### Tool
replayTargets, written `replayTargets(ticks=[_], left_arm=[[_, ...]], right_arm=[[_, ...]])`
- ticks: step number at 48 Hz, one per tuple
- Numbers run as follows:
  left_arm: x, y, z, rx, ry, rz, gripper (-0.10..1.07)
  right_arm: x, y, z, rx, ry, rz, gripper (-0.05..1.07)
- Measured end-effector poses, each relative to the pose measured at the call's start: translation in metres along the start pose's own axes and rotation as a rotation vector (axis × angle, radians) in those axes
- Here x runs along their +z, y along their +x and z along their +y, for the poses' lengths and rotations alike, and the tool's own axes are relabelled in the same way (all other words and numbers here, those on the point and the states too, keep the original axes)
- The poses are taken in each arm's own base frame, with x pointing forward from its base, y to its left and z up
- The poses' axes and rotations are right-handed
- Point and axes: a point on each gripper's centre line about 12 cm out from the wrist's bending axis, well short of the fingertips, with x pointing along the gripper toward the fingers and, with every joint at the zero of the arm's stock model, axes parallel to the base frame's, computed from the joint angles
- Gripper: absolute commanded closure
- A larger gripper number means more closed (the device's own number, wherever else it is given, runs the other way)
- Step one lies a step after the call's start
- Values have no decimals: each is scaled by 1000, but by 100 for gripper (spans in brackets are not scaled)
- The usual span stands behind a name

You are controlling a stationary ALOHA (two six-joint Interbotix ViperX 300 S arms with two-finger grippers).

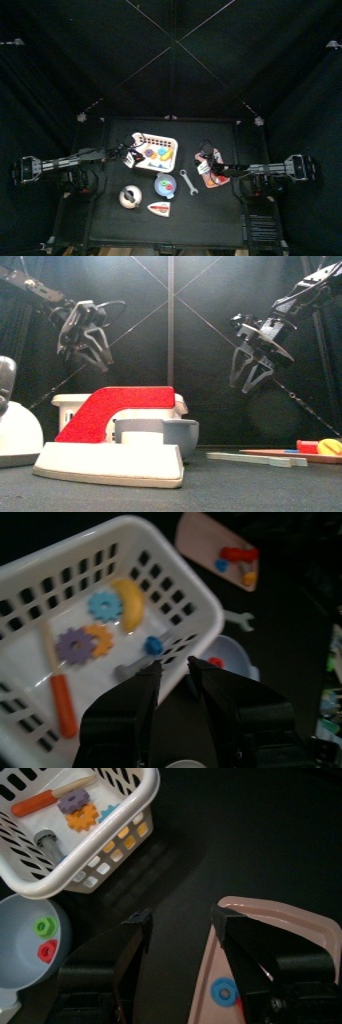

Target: Grab screwdriver

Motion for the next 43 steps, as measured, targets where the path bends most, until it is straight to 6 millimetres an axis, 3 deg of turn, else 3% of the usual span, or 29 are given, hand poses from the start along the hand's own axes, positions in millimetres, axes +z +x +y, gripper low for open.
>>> replayTargets(ticks=[26,43], left_arm=[[1,56,22,197,183,212,25],[-10,87,33,256,209,334,24]], right_arm=[[-6,4,-7,-14,16,22,17],[-12,7,-8,-17,24,46,17]])
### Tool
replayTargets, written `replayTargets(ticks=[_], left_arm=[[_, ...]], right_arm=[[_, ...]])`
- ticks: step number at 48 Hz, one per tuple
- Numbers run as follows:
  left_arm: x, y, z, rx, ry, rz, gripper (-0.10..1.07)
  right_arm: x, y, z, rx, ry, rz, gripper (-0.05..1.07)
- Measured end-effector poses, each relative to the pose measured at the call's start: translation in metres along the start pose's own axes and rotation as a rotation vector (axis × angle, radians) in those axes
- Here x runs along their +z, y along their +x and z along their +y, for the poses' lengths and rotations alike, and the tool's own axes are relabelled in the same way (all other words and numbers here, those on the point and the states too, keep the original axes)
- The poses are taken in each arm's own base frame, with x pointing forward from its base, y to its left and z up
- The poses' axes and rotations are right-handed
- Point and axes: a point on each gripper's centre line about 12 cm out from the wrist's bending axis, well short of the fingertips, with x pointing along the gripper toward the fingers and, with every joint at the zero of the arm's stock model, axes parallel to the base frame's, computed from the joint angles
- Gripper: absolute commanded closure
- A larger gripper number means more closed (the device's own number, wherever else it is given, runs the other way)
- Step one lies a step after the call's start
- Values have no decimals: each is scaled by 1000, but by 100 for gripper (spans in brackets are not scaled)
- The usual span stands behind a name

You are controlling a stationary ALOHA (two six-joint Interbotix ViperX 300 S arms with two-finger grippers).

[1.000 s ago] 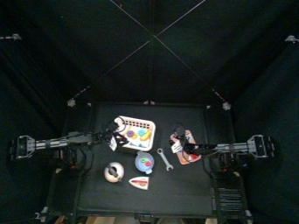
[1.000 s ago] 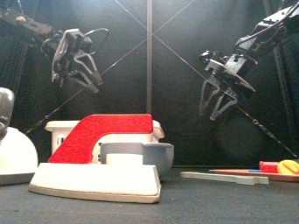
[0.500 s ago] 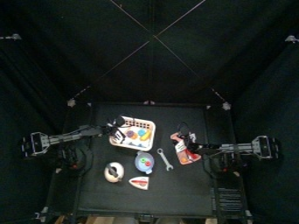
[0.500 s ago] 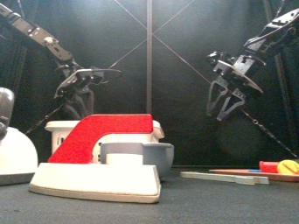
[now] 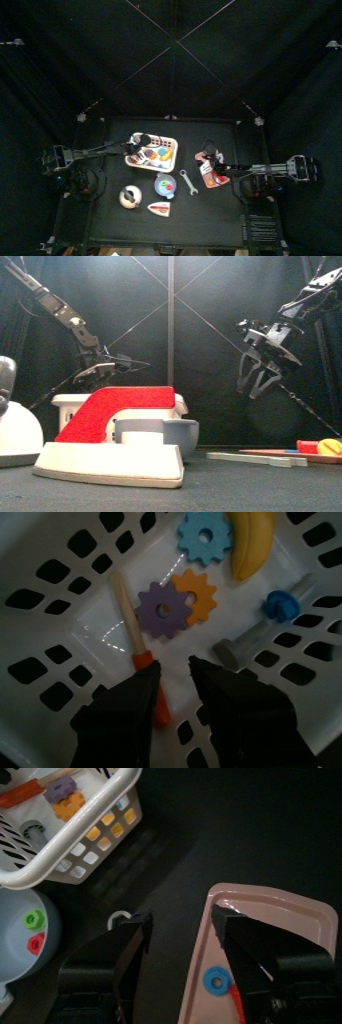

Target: Grab screwdriver

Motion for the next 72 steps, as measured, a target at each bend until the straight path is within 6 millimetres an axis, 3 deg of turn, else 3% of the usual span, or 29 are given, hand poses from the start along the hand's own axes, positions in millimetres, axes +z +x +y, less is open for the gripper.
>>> replayTargets(ticks=[22,72], left_arm=[[0,22,1,54,25,115,13],[-5,42,4,102,29,211,14]], right_arm=[[-1,0,0,-2,4,5,17],[-2,1,-1,-4,1,7,17]])
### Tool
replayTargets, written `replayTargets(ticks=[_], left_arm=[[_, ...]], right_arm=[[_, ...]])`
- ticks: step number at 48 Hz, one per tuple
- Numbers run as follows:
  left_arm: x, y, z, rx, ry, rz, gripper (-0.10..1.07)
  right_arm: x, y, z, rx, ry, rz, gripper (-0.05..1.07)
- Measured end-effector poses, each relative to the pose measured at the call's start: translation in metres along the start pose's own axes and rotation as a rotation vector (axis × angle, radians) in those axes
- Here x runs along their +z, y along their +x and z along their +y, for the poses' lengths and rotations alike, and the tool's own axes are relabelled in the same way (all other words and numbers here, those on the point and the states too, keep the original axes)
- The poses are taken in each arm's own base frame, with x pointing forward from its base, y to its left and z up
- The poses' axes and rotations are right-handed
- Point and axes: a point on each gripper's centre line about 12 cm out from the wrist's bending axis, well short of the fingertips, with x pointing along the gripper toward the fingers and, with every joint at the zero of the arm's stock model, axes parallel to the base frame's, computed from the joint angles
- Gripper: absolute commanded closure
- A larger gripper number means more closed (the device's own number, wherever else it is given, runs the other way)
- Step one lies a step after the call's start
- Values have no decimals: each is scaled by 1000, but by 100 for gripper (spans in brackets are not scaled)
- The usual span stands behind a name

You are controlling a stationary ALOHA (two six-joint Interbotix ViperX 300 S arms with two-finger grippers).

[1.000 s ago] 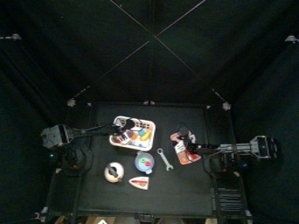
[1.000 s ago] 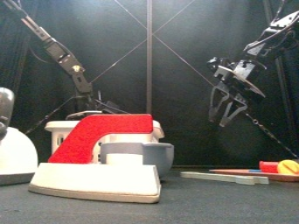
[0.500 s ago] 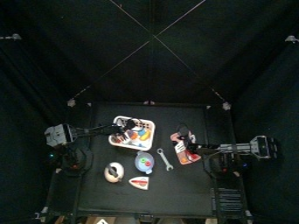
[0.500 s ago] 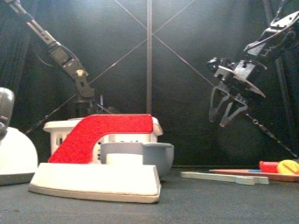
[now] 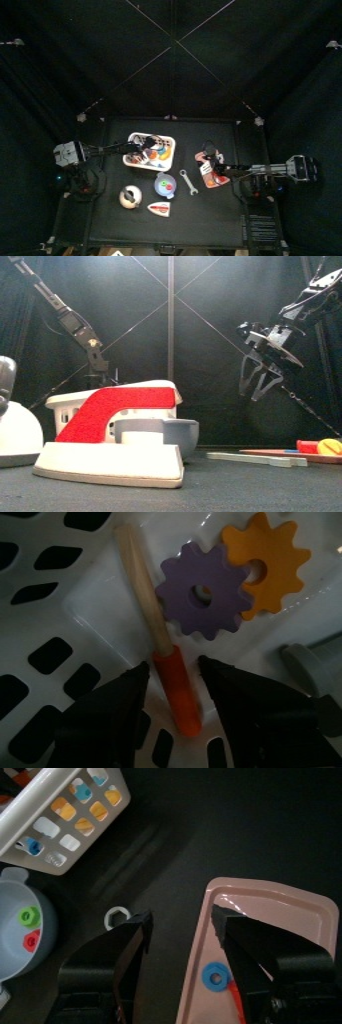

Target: Grab screwdriver

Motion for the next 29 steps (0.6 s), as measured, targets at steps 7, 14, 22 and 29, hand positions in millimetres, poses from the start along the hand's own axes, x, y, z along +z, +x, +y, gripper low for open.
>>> replayTargets(ticks=[7,14,22,29], left_arm=[[0,1,-1,0,3,1,15],[1,1,-1,-3,-1,-2,24],[-1,2,-1,-1,2,8,39],[0,1,-1,-2,3,7,46]], right_arm=[[0,0,0,1,2,-1,17],[0,0,0,1,2,-1,17],[1,0,0,0,5,0,17],[0,0,0,1,5,1,17]])
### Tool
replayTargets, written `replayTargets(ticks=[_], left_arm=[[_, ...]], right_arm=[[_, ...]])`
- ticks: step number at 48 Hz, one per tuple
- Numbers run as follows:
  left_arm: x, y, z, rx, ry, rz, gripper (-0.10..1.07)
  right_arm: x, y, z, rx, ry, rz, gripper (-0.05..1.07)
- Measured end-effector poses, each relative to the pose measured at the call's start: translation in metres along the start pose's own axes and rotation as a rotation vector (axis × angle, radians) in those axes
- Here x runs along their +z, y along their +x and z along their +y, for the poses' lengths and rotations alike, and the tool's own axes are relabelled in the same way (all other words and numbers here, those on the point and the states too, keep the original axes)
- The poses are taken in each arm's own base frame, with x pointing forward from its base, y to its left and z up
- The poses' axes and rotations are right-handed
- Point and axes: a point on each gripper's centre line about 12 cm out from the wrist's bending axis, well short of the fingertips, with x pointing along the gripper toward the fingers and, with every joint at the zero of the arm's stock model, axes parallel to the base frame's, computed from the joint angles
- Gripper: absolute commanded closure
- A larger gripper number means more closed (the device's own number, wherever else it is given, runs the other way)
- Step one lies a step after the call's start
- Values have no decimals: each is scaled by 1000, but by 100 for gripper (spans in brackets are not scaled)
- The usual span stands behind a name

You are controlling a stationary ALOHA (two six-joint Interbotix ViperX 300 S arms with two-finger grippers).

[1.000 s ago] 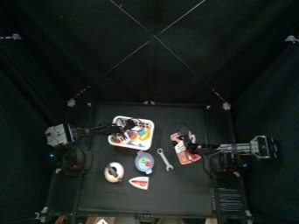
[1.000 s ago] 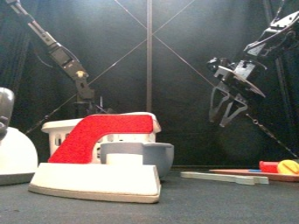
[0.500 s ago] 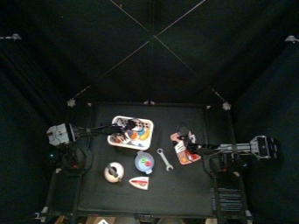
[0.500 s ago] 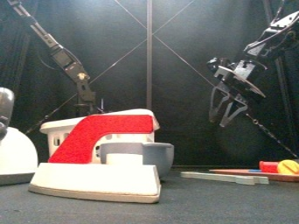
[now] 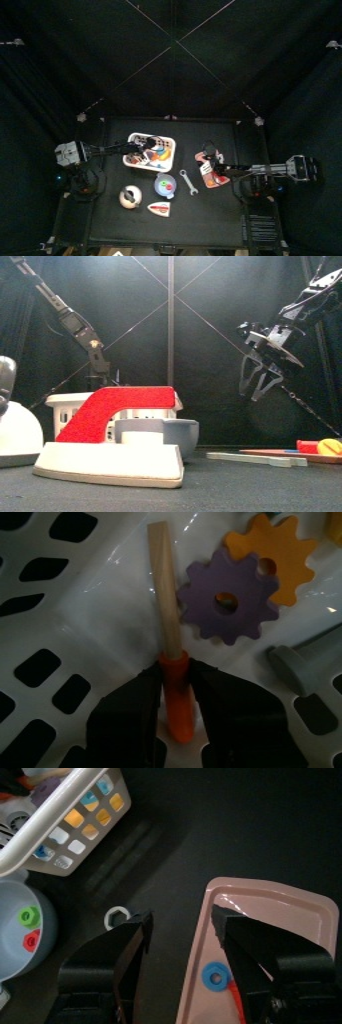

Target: Grab screwdriver

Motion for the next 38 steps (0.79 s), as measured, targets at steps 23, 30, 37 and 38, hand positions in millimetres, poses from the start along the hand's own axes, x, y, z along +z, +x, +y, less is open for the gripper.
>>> replayTargets(ticks=[23,30,37,38], left_arm=[[23,-45,-19,-22,26,-86,46],[28,-57,-32,-39,53,-122,46],[31,-66,-34,-49,34,-145,46],[31,-67,-34,-50,26,-148,46]], right_arm=[[-1,0,0,-1,1,2,17],[0,0,0,0,3,2,17],[-1,0,0,-1,2,3,17],[-1,0,0,-1,1,2,17]])
